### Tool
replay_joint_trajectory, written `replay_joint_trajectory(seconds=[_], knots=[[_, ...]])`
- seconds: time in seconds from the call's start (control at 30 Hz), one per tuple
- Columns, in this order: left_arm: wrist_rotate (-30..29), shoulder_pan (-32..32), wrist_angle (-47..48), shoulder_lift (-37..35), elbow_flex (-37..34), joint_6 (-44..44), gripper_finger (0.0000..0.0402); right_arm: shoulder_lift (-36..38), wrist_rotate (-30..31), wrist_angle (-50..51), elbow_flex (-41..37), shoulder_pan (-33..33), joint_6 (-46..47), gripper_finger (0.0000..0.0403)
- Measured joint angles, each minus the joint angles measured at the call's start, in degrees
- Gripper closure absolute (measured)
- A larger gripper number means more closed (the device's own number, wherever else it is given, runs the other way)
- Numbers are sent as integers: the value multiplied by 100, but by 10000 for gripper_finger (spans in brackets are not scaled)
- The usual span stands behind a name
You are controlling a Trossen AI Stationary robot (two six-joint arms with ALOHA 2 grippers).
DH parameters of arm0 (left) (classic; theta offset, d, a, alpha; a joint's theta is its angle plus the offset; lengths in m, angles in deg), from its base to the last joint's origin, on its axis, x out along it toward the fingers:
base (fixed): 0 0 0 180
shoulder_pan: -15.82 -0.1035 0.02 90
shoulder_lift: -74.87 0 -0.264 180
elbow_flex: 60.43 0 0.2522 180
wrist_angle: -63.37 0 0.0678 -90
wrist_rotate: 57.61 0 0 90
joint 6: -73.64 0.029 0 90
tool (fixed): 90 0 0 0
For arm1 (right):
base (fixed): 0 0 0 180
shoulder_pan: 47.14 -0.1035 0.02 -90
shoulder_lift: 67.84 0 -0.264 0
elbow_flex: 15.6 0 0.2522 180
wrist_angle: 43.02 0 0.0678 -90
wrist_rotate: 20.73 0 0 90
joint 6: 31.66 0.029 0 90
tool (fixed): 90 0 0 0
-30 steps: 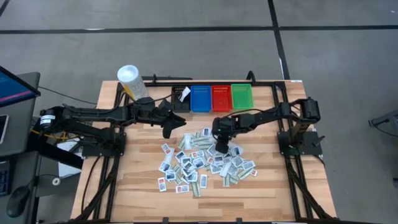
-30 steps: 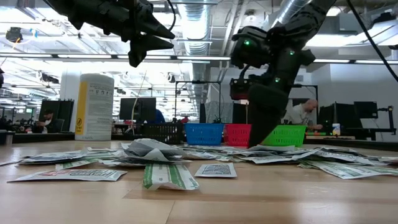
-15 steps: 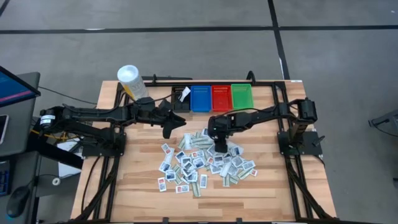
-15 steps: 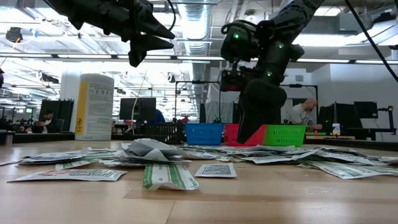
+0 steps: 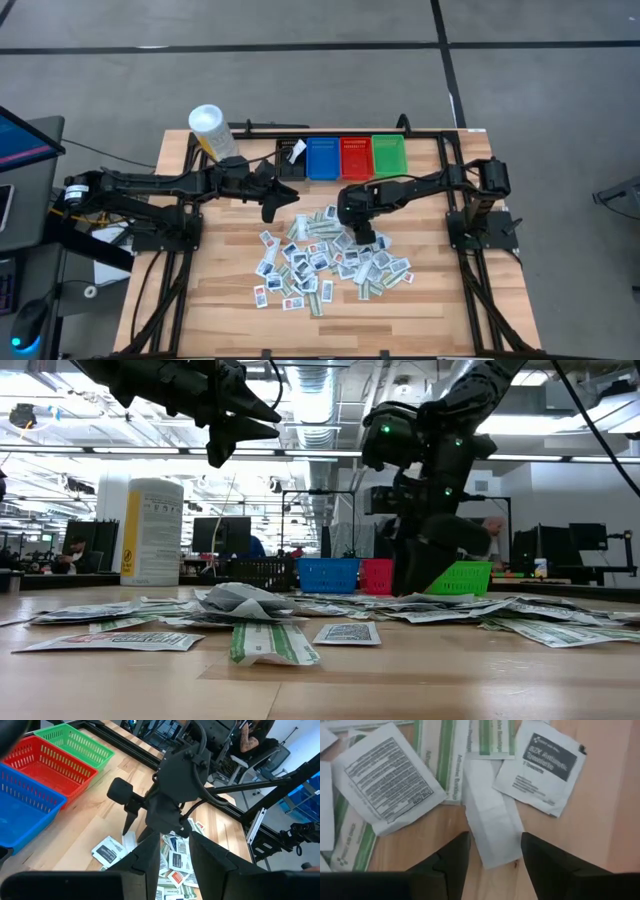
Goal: Pick & Place First Aid Supplies
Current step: Put the green bandage pack in the black bin
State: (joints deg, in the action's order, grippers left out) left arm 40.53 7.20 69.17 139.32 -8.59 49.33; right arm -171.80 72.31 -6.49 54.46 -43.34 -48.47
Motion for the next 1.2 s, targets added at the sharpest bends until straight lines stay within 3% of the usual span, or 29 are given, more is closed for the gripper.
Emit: replay_joint_trajectory(seconds=[0.5,0.87,1.2], knots=[[0,-2,2,0,0,-13,298,-532,-345,48,39,138,75,245],[-42,-2,2,0,0,-2,298,-530,-374,160,92,221,338,335],[-42,-2,2,0,0,2,298,-160,-306,198,40,227,418,376]])
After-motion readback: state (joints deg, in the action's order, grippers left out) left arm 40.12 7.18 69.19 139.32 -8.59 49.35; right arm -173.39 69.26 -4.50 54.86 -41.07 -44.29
